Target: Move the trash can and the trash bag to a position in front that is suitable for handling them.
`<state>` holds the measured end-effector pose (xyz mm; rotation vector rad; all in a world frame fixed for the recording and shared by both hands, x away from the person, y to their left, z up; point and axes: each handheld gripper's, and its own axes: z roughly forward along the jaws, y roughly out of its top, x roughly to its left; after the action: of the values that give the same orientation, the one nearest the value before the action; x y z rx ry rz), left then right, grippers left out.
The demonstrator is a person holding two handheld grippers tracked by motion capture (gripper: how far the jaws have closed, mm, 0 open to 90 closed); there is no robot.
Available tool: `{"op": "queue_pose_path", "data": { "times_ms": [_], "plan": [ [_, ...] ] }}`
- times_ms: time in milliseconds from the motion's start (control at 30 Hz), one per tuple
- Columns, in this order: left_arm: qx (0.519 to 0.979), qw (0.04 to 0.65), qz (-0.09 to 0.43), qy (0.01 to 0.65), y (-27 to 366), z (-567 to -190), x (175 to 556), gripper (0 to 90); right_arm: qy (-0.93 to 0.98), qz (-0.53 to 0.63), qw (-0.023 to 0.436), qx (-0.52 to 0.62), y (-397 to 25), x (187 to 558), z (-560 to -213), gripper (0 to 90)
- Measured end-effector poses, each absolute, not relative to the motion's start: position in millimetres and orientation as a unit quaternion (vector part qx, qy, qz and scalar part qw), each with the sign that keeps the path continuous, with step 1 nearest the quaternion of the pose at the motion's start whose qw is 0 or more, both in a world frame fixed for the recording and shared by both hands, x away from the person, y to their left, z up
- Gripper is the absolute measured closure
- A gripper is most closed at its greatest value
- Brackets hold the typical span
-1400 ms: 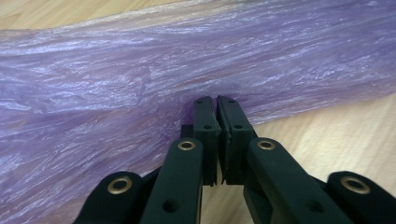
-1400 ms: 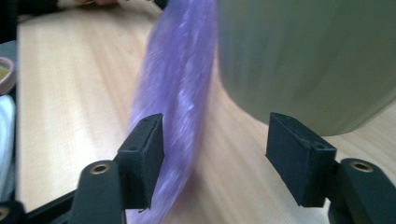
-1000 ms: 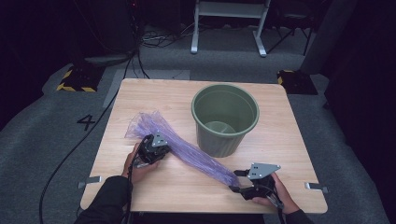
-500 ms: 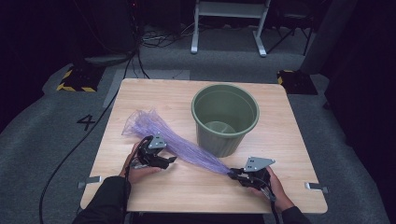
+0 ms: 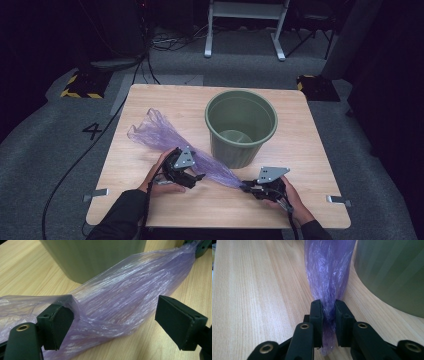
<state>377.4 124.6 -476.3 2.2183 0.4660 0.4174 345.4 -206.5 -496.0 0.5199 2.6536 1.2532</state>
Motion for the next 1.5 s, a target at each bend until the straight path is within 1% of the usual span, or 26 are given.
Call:
{"op": "queue_pose_path", "data": {
  "times_ms": [67,100,167,200,367,400,433,467,500,533,567,600,633,700,733,833,867,900,1067,1100,1267,1500],
  "plan": [
    [0.885,0.400,0.161,0.174,120.6,-478.5,378.7,15.5,0.886,0.422,0.081,0.175,-206.9,345.9,-495.1,78.1],
    [0.894,0.385,0.159,0.168,115.4,-482.9,380.5,15.8,0.886,0.423,0.080,0.174,-207.3,346.1,-494.3,77.6],
    [0.897,0.378,0.155,0.168,114.0,-484.9,381.6,17.0,0.884,0.427,0.080,0.172,-207.8,346.2,-493.2,77.2],
    [0.901,0.372,0.149,0.168,112.7,-488.0,383.9,21.7,0.882,0.432,0.080,0.172,-208.4,345.9,-491.4,76.5],
    [0.905,0.358,0.146,0.175,113.3,-492.2,388.5,38.9,0.876,0.444,0.083,0.169,-211.2,346.2,-489.0,75.1],
    [0.907,0.352,0.149,0.179,113.1,-493.2,389.0,38.9,0.876,0.444,0.083,0.169,-211.2,346.2,-489.0,74.9],
    [0.909,0.348,0.149,0.177,113.2,-493.8,389.7,46.4,0.874,0.449,0.080,0.168,-211.8,346.0,-488.8,74.6],
    [0.908,0.350,0.146,0.177,113.5,-493.8,390.0,46.4,0.874,0.449,0.080,0.168,-211.8,346.0,-488.8,74.6],
    [0.908,0.348,0.148,0.179,113.3,-493.6,389.7,54.7,0.873,0.451,0.082,0.167,-211.7,345.6,-488.3,73.7],
    [0.910,0.346,0.148,0.174,113.3,-493.3,389.6,54.7,0.873,0.451,0.082,0.167,-211.7,345.6,-488.3,73.7],
    [0.911,0.346,0.145,0.169,113.1,-493.2,388.8,67.0,0.873,0.451,0.083,0.167,-211.6,345.5,-488.1,72.7],
    [0.911,0.344,0.147,0.170,112.8,-493.1,388.4,67.0,0.872,0.452,0.084,0.169,-211.6,345.6,-488.2,69.8],
    [0.912,0.341,0.153,0.173,112.6,-493.1,388.2,74.7,0.871,0.449,0.090,0.176,-211.7,346.4,-488.6,64.0],
    [0.912,0.337,0.156,0.176,114.0,-493.1,388.9,79.9,0.869,0.451,0.088,0.182,-213.1,347.1,-489.0,56.3],
    [0.911,0.338,0.155,0.178,115.1,-493.3,389.9,79.9,0.869,0.451,0.088,0.182,-213.1,347.1,-489.0,56.3],
    [0.905,0.341,0.159,0.198,121.7,-493.4,392.9,85.9,0.867,0.449,0.082,0.199,-220.6,348.3,-489.6,37.6],
    [0.905,0.341,0.159,0.198,121.7,-493.4,392.9,87.3,0.867,0.449,0.082,0.199,-220.6,348.3,-489.6,37.6],
    [0.902,0.343,0.161,0.204,125.3,-492.7,394.3,87.7,0.861,0.452,0.086,0.217,-228.4,348.6,-490.1,29.7],
    [0.898,0.347,0.164,0.214,131.2,-492.6,395.6,88.0,0.853,0.450,0.091,0.248,-249.0,350.9,-491.8,25.4],
    [0.897,0.348,0.164,0.217,132.3,-492.6,395.5,88.1,0.853,0.439,0.101,0.264,-258.0,352.6,-493.7,24.3],
    [0.890,0.357,0.169,0.229,140.8,-490.7,395.0,88.5,0.851,0.414,0.112,0.304,-273.1,359.7,-500.0,24.8],
    [0.877,0.369,0.177,0.250,155.8,-487.5,395.6,88.7,0.841,0.405,0.131,0.335,-277.3,366.0,-501.6,24.8]
  ]
}}
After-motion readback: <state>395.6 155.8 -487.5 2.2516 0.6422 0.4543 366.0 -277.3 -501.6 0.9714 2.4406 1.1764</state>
